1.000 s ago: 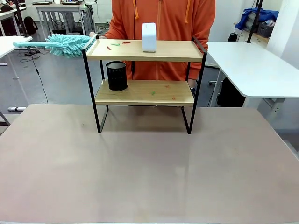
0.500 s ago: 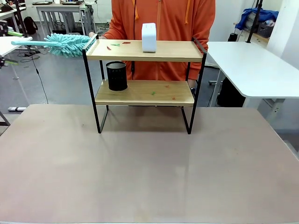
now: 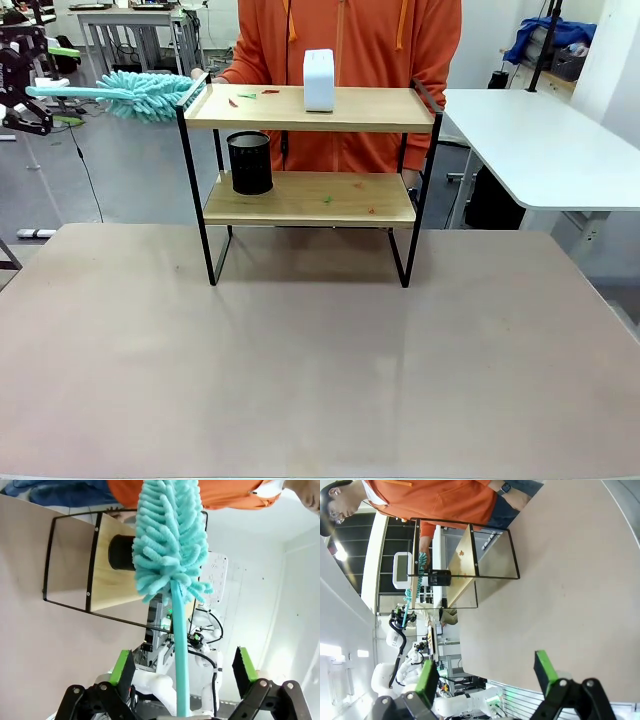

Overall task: Clean the shelf.
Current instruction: Pick up the Duster from the human.

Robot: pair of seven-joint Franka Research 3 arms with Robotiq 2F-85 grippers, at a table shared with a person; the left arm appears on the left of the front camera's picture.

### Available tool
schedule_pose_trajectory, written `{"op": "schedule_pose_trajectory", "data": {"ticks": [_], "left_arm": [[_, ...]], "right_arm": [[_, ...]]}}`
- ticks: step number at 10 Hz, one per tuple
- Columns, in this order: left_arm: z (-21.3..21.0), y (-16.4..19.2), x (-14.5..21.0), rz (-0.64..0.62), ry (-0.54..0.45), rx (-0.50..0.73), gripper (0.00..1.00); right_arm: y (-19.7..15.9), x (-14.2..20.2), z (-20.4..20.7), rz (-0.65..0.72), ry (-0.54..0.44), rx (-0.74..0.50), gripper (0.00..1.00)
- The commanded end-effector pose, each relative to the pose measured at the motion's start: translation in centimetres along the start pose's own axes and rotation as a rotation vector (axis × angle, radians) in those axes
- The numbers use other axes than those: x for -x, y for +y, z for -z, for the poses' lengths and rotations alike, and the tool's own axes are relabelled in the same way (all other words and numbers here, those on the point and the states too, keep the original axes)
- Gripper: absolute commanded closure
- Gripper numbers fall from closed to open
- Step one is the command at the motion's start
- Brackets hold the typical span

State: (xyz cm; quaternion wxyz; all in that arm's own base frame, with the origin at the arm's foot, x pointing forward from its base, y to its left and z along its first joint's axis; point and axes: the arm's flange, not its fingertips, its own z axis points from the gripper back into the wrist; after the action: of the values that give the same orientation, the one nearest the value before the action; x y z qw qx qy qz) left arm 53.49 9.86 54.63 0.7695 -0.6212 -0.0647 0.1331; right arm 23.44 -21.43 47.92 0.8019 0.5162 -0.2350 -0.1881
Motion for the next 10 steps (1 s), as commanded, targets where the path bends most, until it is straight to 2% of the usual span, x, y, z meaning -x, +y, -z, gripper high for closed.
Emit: {"op": "schedule_pose_trajectory", "data": {"ticks": [1,3,4,5,6,7,9,10], "left_arm": [[0.08,0.49,0.32,0.021,0.028,0.029,0.00],[0.10,0.76,0.37,0.017,0.039,0.033,0.00],[0.22,0.81,0.35,0.015,0.035,0.043,0.37],[0.47,0.85,0.50,0.031,0.059,0.038,0.57],[0.68,0.84,0.70,0.031,0.065,0.034,0.94],[0.89,0.81,0.82,0.037,0.070,0.034,1.00],[0.95,0.88,0.87,0.041,0.074,0.032,1.00],[0.98,0.90,0.90,0.042,0.074,0.032,0.93]], "right_arm": [[0.15,-0.22,-0.02,-0.025,-0.010,-0.017,0.00],[0.15,-0.22,-0.02,-0.025,-0.010,-0.017,0.00],[0.15,-0.22,-0.02,-0.025,-0.010,-0.017,0.00],[0.15,-0.22,-0.02,-0.025,-0.010,-0.017,0.00],[0.15,-0.22,-0.02,-0.025,-0.010,-0.017,0.00],[0.15,-0.22,-0.02,-0.025,-0.010,-0.017,0.00],[0.15,-0.22,-0.02,-0.025,-0.010,-0.017,0.00],[0.15,-0.22,-0.02,-0.025,-0.010,-0.017,0.00]]}}
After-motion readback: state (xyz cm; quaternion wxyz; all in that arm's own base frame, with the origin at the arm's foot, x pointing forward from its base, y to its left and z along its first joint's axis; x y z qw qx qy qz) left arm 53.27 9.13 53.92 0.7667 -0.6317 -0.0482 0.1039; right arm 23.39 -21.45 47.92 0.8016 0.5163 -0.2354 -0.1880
